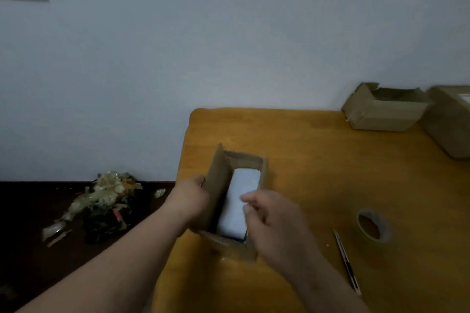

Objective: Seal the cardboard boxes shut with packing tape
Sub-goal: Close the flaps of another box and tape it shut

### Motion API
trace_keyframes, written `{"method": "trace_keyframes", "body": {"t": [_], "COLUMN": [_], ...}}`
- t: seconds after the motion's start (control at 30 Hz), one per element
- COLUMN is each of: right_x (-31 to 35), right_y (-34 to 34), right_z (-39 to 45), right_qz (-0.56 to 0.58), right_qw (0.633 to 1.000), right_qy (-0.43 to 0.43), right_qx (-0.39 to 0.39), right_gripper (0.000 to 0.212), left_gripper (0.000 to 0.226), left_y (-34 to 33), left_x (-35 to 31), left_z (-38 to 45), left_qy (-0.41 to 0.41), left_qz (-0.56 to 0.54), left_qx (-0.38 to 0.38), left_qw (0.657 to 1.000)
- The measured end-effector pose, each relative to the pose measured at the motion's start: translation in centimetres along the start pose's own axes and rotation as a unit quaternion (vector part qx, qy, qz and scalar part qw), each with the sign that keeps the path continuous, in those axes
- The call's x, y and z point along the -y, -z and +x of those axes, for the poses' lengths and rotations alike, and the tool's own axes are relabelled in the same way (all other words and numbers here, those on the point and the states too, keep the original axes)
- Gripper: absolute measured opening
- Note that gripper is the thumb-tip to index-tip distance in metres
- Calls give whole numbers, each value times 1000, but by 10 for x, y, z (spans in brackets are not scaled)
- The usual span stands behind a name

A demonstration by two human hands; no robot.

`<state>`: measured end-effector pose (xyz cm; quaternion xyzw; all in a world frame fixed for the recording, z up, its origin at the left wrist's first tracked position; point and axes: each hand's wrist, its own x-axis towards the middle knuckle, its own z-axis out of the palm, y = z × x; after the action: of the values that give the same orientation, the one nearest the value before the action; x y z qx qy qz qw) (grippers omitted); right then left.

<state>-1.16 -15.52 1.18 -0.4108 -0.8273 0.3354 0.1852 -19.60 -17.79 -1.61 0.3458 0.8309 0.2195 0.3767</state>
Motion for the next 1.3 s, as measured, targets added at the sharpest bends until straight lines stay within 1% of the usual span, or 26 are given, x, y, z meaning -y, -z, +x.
{"method": "trace_keyframes", "body": {"t": [0.03, 0.07, 0.1, 0.17, 0.2, 0.23, 0.27, 0.37, 0.43, 0.5, 0.57, 0.63, 0.7, 0.77, 0.8, 0.83, 0.87, 0.9, 0.97, 1.0, 1.03, 1.1, 1.17, 1.23, 1.27, 1.3], "right_x": [-7, -15, -22, -37, -42, -45, -48, -55, -59, -66, -74, -81, -86, -89, -91, -92, -93, -94, -96, -96, -97, -96, -97, -97, -96, -96], "right_y": [11, 21, 29, 35, 36, 37, 38, 48, 55, 58, 58, 61, 65, 66, 66, 63, 60, 57, 50, 48, 46, 46, 47, 44, 42, 38], "right_z": [-2, -3, -4, -8, -12, -18, -23, -37, -47, -56, -66, -73, -80, -88, -92, -96, -100, -104, -109, -111, -113, -113, -112, -111, -110, -108], "right_qz": [-28, -59, -104, -222, -270, -296, -306, -275, -231, -205, -192, -184, -193, -188, -182, -178, -172, -161, -123, -93, -58, -1, 24, 36, 30, 15], "right_qw": [999, 996, 993, 972, 953, 938, 928, 928, 928, 927, 933, 938, 938, 946, 952, 956, 961, 964, 971, 973, 975, 979, 980, 978, 977, 976], "right_qy": [13, 24, 27, 22, 21, 23, 27, 27, 6, -5, -2, -4, 0, 10, 15, 16, 14, 9, -11, -26, -45, -82, -112, -136, -142, -144], "right_qx": [-40, -57, -38, 71, 133, 180, 209, 250, 293, 313, 303, 293, 287, 263, 246, 231, 218, 210, 205, 209, 210, 189, 160, 154, 157, 165], "right_gripper": [26, 31, 41, 66, 71, 69, 63, 39, 38, 35, 23, 19, 19, 19, 20, 21, 20, 19, 21, 29, 40, 53, 59, 63, 68, 74], "left_gripper": [27, 31, 34, 38, 37, 36, 34, 30, 28, 25, 25, 36, 48, 50, 47, 45, 44, 47, 59, 63, 64, 60, 45, 31, 31, 43], "left_y": [3, 4, 3, -3, -7, -11, -16, -31, -40, -44, -49, -54, -59, -64, -66, -69, -73, -78, -86, -90, -93, -100, -104, -104, -104, -105], "left_x": [1, 1, 1, -1, -1, -2, -2, 1, 3, 3, 3, 5, 7, 10, 12, 15, 19, 25, 36, 39, 41, 44, 47, 52, 56, 59], "left_z": [-5, -10, -16, -27, -32, -37, -42, -52, -60, -68, -76, -83, -93, -109, -118, -128, -136, -142, -146, -147, -147, -148, -146, -143, -141, -140], "left_qy": [-15, -31, -47, -73, -81, -88, -97, -134, -154, -163, -163, -166, -204, -265, -291, -306, -304, -284, -192, -139, -99, -64, -64, -97, -126, -159], "left_qz": [59, 109, 144, 167, 164, 158, 152, 148, 163, 167, 158, 152, 202, 234, 231, 220, 199, 156, 22, -54, -115, -175, -194, -162, -113, -42], "left_qx": [19, 39, 58, 88, 98, 101, 98, 69, 59, 51, 30, -9, -79, -143, -155, -157, -155, -152, -150, -140, -122, -98, -97, -99, -94, -75], "left_qw": [998, 993, 987, 979, 978, 978, 979, 977, 973, 971, 973, 974, 955, 925, 915, 913, 919, 934, 970, 979, 981, 978, 974, 977, 981, 984]}}
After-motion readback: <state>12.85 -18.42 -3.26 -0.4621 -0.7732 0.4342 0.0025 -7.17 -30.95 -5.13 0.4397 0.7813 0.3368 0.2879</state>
